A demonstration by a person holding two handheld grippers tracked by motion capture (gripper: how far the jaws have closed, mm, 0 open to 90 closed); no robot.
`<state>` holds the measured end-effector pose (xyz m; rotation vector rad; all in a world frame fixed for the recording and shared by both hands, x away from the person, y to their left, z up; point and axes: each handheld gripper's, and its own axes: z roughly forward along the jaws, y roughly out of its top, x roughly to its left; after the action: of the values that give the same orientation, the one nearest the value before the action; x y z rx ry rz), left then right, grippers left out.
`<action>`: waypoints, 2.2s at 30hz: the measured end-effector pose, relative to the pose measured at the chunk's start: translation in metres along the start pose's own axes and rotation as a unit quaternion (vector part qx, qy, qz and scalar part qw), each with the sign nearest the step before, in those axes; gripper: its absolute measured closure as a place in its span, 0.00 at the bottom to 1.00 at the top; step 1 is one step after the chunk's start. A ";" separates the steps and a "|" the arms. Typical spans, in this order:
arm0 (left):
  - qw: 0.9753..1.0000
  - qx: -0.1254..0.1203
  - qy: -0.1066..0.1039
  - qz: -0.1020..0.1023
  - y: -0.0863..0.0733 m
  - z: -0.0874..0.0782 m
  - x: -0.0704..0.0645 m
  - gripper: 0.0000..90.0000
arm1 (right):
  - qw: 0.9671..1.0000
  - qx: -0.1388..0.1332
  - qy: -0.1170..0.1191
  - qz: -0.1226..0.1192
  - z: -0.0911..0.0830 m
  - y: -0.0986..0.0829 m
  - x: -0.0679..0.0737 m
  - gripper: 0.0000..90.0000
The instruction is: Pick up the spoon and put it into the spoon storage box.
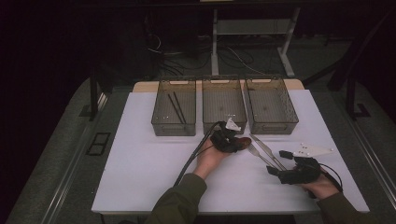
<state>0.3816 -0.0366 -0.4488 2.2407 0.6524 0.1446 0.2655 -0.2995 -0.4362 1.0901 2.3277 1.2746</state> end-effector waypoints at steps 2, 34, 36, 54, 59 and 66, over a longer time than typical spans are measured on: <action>1.000 -0.003 0.002 0.001 0.001 -0.001 -0.001 0.83 | 1.000 0.000 0.000 0.000 0.000 0.000 0.000 0.20; 0.996 -0.053 0.055 0.045 0.017 -0.021 -0.012 0.94 | 1.000 -0.002 0.000 0.002 -0.001 0.000 0.000 0.20; 0.996 -0.058 0.054 0.045 0.018 -0.024 -0.012 0.94 | 1.000 -0.002 0.000 0.002 -0.001 0.000 0.000 0.20; 0.996 -0.067 0.028 0.052 0.030 -0.064 -0.013 0.94 | 1.000 -0.004 -0.003 0.005 -0.001 0.000 -0.001 0.20; 0.996 -0.070 0.026 0.051 0.035 -0.070 -0.011 0.94 | 1.000 -0.005 -0.004 0.005 -0.002 0.000 -0.001 0.20; 0.996 -0.072 0.027 0.046 0.048 -0.074 -0.004 0.94 | 1.000 -0.006 -0.004 0.005 -0.002 0.000 0.000 0.20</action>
<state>0.3750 -0.0169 -0.3628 2.1335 0.5505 0.2910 0.2649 -0.3009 -0.4352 1.1019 2.3088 1.2822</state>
